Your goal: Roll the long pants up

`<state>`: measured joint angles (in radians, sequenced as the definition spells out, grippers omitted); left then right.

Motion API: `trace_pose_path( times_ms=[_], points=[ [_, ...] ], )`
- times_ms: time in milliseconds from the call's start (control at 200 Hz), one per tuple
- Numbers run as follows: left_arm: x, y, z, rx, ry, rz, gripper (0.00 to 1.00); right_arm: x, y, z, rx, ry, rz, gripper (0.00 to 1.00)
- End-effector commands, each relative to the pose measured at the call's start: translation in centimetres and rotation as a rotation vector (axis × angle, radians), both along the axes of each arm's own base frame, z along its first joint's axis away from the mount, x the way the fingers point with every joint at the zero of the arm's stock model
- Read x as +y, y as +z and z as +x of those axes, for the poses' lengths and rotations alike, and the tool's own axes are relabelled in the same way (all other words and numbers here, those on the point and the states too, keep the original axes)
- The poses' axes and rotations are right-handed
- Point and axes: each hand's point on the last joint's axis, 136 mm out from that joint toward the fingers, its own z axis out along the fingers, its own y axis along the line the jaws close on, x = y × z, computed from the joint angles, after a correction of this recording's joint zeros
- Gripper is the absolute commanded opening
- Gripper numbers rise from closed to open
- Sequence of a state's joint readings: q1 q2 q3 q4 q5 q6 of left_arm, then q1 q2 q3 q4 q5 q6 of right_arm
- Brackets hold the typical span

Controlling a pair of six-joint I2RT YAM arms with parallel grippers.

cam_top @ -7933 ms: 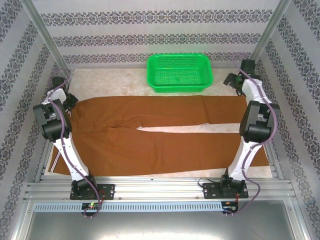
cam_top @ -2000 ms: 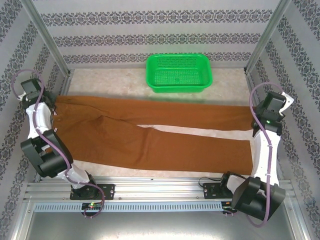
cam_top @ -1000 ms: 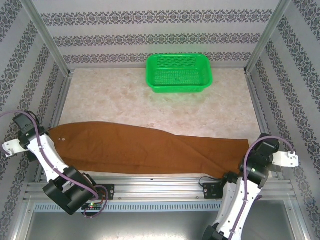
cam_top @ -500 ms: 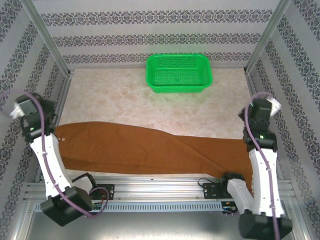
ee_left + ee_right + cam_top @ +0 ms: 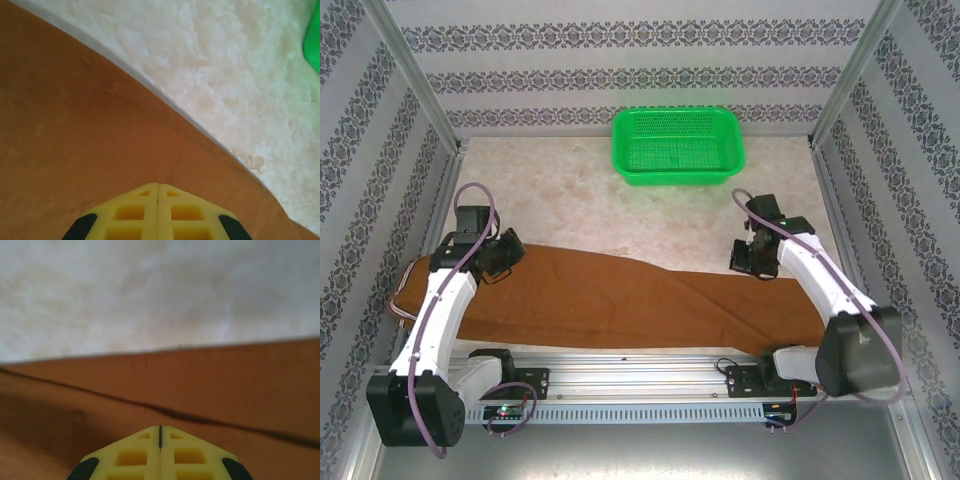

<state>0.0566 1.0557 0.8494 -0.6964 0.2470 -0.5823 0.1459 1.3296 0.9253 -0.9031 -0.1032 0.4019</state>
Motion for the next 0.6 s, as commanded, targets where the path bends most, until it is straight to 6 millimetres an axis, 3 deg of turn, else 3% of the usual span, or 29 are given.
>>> trace_pose_path(
  times_ms=[0, 150, 355, 595],
  points=[
    [-0.4, -1.1, 0.5, 0.068, -0.069, 0.046, 0.00, 0.8, -1.2, -0.9, 0.122, -0.052, 0.087, 0.00],
    [-0.6, -3.1, 1.7, 0.101, -0.079, 0.052, 0.00, 1.2, -4.6, -1.9, 0.304, -0.091, 0.137, 0.00],
    [-0.2, -3.5, 3.4, 0.103, -0.057, 0.058, 0.00, 1.2, -6.8, -2.9, 0.395, -0.105, 0.130, 0.00],
    [-0.1, -4.2, 6.4, 0.128, -0.059, 0.067, 0.00, -0.8, -8.3, -0.1, 0.423, -0.180, 0.101, 0.00]
  ],
)
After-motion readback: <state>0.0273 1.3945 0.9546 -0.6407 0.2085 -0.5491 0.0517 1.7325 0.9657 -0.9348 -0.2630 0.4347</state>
